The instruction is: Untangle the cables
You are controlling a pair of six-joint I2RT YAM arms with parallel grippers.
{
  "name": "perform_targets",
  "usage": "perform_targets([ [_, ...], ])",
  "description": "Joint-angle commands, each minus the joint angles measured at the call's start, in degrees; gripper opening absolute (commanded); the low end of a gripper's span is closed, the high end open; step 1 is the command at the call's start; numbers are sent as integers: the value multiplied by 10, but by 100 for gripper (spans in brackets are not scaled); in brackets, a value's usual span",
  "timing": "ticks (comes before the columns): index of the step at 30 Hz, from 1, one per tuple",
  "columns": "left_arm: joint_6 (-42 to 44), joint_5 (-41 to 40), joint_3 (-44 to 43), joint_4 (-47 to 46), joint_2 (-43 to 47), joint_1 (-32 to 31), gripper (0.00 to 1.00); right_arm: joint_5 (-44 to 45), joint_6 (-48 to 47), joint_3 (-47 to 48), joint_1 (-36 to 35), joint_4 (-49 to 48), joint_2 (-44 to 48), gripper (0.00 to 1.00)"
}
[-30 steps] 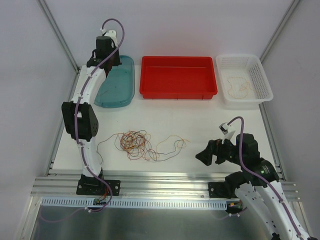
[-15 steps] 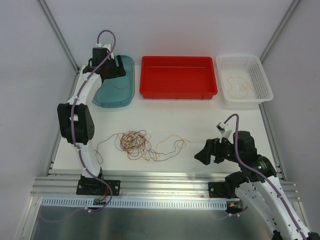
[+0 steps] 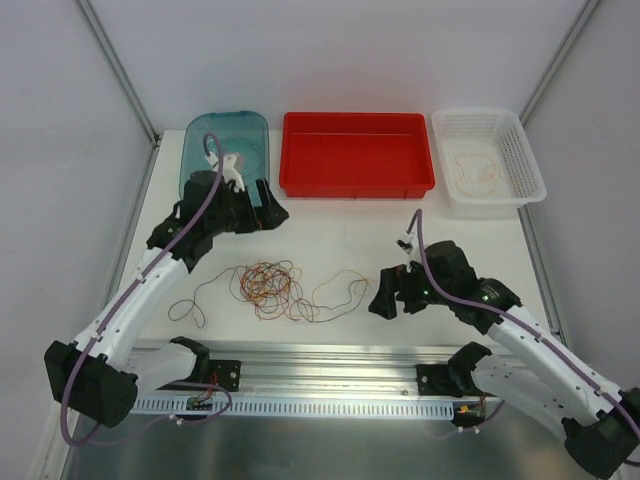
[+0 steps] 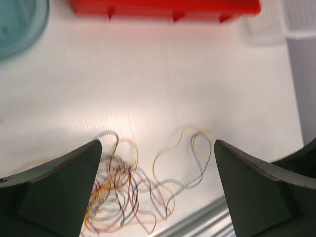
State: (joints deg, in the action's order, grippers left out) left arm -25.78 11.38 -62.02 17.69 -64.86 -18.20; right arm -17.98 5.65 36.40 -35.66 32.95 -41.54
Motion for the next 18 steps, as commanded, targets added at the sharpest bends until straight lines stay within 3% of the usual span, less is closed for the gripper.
perform_targets([
  [1,-48,-47,91,32,47,-48,99,57,8,49,-47,-69,-65,99],
  [5,-66,-98,147,61,92,-83,99,115,-27,89,-120,-98,-156,97],
  [9,-72,-145,180,81,94,-100,99,162,-38,139,-134,-112,-250,95],
  [13,-65,-159,191,88,67,-102,99,254,24,176,-140,-139,-329,88],
  [18,-65,-174,203,92,40,-103,95,309,122,215,-151,-170,-410,83],
])
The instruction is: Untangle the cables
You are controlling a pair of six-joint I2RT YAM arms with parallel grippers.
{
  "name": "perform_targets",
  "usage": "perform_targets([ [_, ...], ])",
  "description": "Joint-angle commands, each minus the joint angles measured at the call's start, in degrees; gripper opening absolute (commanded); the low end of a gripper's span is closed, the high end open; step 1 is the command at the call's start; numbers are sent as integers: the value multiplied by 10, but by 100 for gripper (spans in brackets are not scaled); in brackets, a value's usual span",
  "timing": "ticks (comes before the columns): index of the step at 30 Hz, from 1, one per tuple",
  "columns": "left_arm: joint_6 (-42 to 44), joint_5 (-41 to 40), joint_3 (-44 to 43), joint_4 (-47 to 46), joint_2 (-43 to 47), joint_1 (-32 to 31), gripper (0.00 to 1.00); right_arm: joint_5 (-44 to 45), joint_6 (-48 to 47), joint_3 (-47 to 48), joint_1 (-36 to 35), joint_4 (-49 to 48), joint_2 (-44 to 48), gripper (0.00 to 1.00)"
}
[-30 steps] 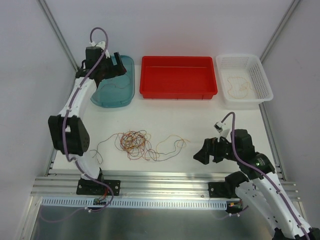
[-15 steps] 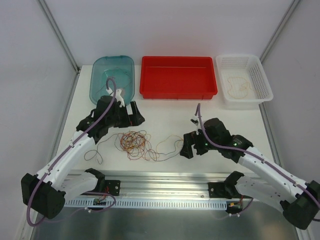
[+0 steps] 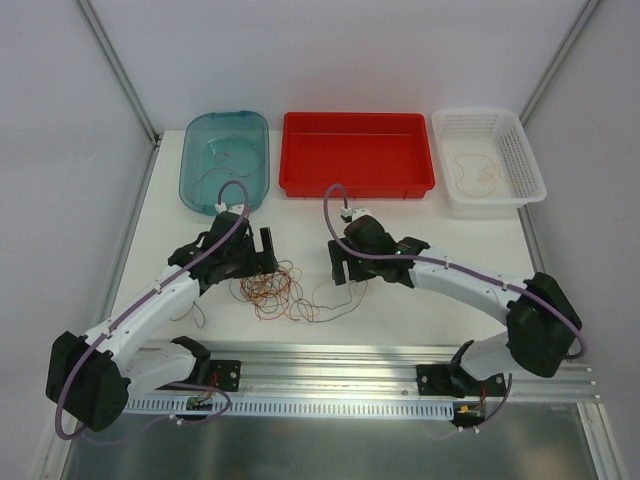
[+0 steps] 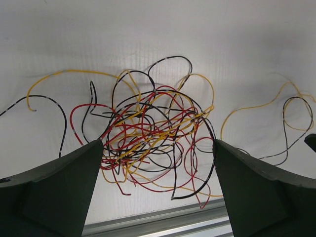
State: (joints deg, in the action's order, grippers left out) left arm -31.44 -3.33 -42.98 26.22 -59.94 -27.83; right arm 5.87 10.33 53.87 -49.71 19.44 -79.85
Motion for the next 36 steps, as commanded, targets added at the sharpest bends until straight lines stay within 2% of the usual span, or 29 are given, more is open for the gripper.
perform_targets([
  [1,-9,-27,13,7,-17,-6,93,97,89,49,-13,-30,-58,83],
  [7,-15,-29,25,5,-32,-6,86,177,199,104,-32,-15,-163,77],
  [12,-13,-33,26,4,-45,-6,82,201,261,141,-36,16,-223,69],
  [23,-19,-36,42,-5,-62,-6,74,201,309,124,-49,38,-246,60],
  [25,-19,-34,45,-6,-63,-6,71,202,310,119,-49,38,-248,55],
  [29,-21,-33,47,-11,-64,-6,65,210,305,114,-49,37,-248,39],
  [35,-22,-44,60,-16,-75,-6,53,238,284,103,-48,44,-189,1],
  [36,-24,-46,60,-17,-80,-6,52,246,275,100,-49,46,-176,1],
])
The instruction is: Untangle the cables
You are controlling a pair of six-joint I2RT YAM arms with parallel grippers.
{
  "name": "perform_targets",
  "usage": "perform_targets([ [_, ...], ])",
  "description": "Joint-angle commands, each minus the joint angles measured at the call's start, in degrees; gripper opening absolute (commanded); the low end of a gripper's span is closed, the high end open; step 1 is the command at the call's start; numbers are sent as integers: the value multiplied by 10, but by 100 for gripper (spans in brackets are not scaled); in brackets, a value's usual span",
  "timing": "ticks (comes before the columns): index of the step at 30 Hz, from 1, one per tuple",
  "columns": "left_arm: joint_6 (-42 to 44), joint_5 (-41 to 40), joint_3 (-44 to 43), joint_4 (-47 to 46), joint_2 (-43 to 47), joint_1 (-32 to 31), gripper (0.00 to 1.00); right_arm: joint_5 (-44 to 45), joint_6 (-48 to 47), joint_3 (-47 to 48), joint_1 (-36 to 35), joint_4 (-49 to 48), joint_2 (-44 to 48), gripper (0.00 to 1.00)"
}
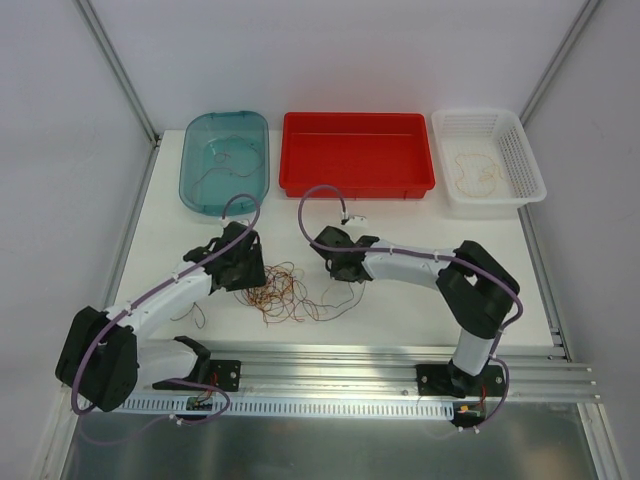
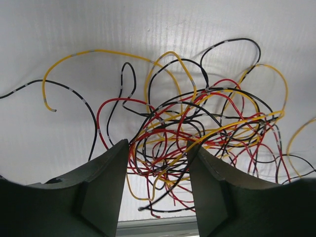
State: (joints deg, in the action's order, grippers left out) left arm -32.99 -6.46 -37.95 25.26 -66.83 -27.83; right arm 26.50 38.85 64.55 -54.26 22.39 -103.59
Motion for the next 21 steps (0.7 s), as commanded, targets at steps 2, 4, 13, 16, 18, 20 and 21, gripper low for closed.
perform_targets([
  [2,-8,-18,13,-9,-16,-6,47,53,-21,-10,-2,27,109,1],
  [4,-8,-21,15,-11,-26,-6,44,77,-45,-8,-2,48,148,1],
  [13,-1,-32,14,-13,-59,-6,41,136,-206,67,30,128,402,1],
  [16,1,-37,12,-13,-68,-6,40,101,-276,109,84,140,475,1],
  [18,1,-39,11,-13,-79,-6,40,64,-313,135,110,150,513,1],
  [20,1,-42,10,-13,-85,-6,40,38,-332,174,139,156,537,1],
  [21,1,-41,9,-13,-90,-6,40,21,-355,188,144,161,542,1],
])
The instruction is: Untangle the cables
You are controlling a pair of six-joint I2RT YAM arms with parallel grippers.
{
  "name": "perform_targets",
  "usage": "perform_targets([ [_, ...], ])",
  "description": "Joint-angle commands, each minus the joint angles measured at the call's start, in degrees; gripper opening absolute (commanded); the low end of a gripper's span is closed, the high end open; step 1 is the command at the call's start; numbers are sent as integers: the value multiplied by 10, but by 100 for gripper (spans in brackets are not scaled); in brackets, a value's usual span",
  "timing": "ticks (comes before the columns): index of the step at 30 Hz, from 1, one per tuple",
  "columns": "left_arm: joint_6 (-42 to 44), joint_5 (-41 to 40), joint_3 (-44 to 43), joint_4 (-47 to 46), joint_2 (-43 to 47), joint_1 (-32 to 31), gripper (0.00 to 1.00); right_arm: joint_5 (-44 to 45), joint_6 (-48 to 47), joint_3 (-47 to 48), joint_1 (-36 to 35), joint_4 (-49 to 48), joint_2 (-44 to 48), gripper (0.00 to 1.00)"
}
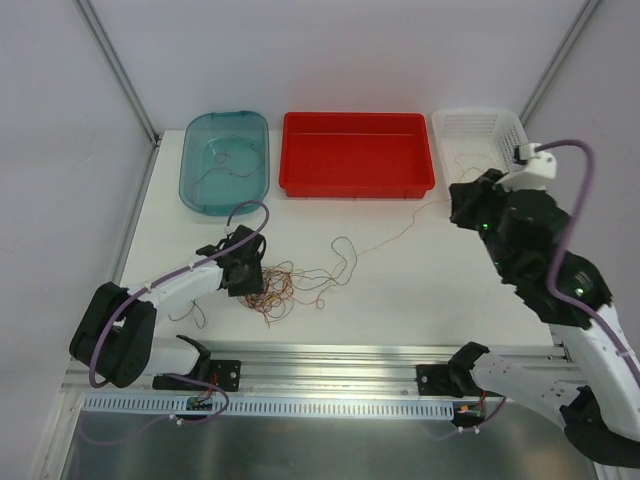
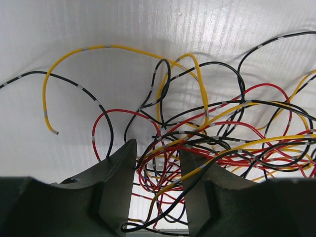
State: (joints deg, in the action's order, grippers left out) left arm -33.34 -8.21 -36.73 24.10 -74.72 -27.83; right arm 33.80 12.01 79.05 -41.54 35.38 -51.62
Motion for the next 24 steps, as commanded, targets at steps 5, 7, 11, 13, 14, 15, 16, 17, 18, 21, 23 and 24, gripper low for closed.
perform_targets([
  [5,5,-33,-6,0,-18,-6,39,-45,-136,124,23,54,38,1],
  [7,6,-44,-7,1,-18,-5,39,-30,-156,139,23,58,42,1],
  [11,-1,-52,-7,5,-21,7,39,8,-196,179,23,59,50,1],
  [13,-3,-52,-6,8,-22,18,38,34,-210,200,23,60,51,1],
  [14,-3,-51,-7,8,-21,21,38,38,-220,203,23,58,55,1],
  [15,-3,-47,-9,7,-18,22,39,38,-223,201,23,54,56,1],
  [16,-3,-42,-15,8,-15,22,41,41,-226,199,23,52,56,1],
  [17,-3,-35,-18,9,-12,22,44,43,-228,195,23,52,52,1],
  [18,-3,-20,-22,9,-3,22,47,50,-230,183,23,53,50,1],
  [21,4,-4,-43,20,26,22,61,84,-242,155,23,33,45,1],
  [23,15,5,-70,43,43,22,74,94,-252,129,24,2,47,1],
  [24,20,7,-80,50,61,22,78,97,-261,125,26,-8,45,1],
])
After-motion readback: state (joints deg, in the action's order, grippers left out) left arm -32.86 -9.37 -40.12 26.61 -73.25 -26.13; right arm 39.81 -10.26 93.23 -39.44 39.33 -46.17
